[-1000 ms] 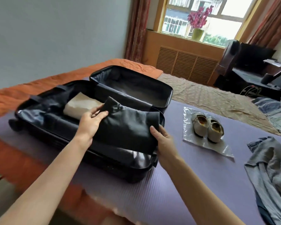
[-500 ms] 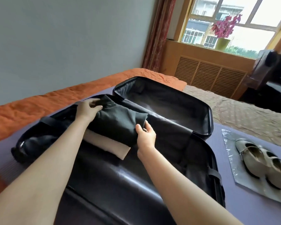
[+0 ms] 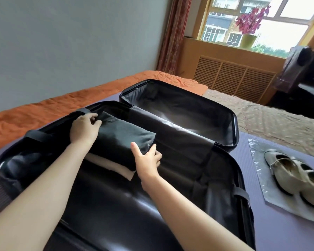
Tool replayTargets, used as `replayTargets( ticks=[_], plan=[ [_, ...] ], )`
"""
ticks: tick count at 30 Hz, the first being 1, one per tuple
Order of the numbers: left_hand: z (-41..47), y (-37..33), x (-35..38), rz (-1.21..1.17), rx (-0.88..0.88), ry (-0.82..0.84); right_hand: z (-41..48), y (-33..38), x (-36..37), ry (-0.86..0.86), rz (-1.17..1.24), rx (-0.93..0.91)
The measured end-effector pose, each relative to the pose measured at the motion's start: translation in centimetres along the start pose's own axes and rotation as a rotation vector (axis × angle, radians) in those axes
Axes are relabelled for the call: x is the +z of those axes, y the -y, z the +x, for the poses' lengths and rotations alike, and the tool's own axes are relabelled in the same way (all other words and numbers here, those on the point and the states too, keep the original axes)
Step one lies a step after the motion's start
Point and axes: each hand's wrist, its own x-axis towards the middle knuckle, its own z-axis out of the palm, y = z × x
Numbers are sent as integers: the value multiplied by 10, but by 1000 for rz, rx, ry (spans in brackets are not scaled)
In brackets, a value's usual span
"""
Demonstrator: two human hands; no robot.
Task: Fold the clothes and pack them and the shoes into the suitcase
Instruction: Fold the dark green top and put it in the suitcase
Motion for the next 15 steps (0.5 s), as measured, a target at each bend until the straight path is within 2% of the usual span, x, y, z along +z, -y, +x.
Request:
replayTargets(
  ticks=[3, 8, 15],
  plan=[
    [-6, -15, -5, 86, 63, 8, -10, 3, 1, 16, -111, -109],
    [-11, -6, -8, 134, -75, 162, -14, 5, 8, 22, -172, -129],
    [-3, -1, -14, -284, -115, -79, -7, 5, 9, 20, -28, -155]
  ],
)
